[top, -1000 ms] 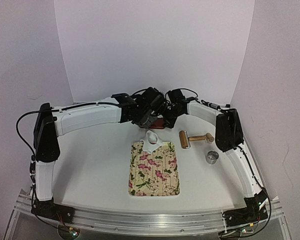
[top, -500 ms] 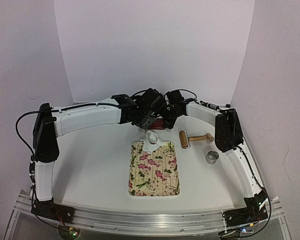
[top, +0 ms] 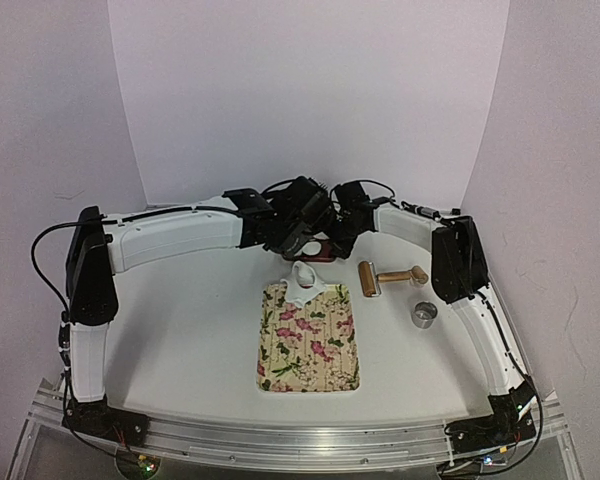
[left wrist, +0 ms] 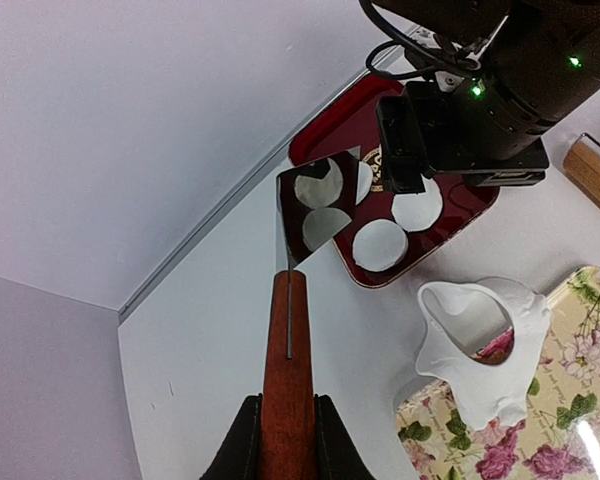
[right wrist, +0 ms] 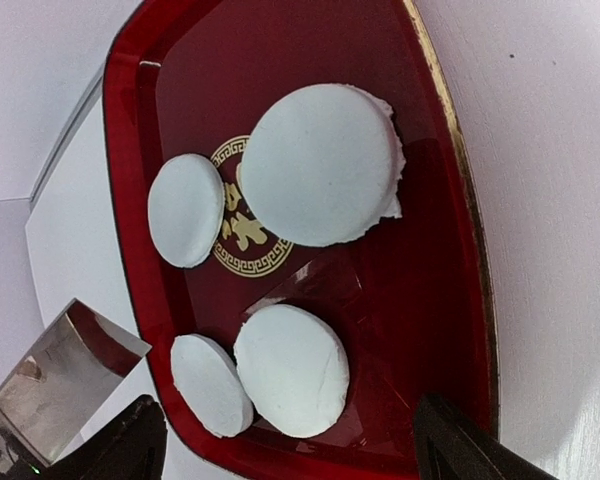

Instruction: Roll out the dumpling wrappers from the dough

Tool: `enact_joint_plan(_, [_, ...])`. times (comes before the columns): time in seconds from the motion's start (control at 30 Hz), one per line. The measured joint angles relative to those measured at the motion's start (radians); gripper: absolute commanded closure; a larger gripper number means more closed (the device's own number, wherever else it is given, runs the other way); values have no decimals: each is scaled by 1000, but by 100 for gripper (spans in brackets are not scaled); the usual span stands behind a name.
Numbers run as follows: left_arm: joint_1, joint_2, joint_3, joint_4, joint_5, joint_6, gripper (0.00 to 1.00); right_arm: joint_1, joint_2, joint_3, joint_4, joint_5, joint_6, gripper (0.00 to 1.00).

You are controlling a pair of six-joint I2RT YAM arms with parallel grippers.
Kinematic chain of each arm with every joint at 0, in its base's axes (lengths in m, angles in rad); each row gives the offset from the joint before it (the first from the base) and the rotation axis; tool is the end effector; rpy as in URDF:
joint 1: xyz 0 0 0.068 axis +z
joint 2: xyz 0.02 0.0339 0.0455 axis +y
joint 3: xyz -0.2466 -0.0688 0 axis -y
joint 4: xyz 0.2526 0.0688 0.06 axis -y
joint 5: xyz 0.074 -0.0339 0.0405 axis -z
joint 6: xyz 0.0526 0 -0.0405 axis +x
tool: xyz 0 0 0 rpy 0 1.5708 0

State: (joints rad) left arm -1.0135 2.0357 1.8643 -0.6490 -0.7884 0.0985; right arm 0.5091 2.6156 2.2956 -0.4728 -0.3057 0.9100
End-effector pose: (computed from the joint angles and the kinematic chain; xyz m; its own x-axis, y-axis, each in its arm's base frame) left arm 0.2778 -0.3753 0.2687 -0.3513 0.6948 -0.6276 0.3789 0.7185 0.5833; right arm 0.4979 0.2961 0.1264 -0.8943 0.3631 -0.2615 0.0926 0.7220 0.6857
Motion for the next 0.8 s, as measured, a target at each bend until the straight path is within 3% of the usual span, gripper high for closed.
enact_joint_plan(0.2, [37,-8,52,-60,73,-136,100,0,-7,41,-14,-23,-81,10])
enact_joint_plan(0.4, [167,-111,11,-111,238,-343,100,-4,-96,36,-15,-25,-171,9])
enact_joint_plan(0.57, [327,-322,-199,-99,394,-510,100,-16,-287,-86,-14,14,-228,4])
enact_joint_plan(0.8, [627,-543,-567,15,787,-676,100,-73,-628,-380,9,47,-348,2])
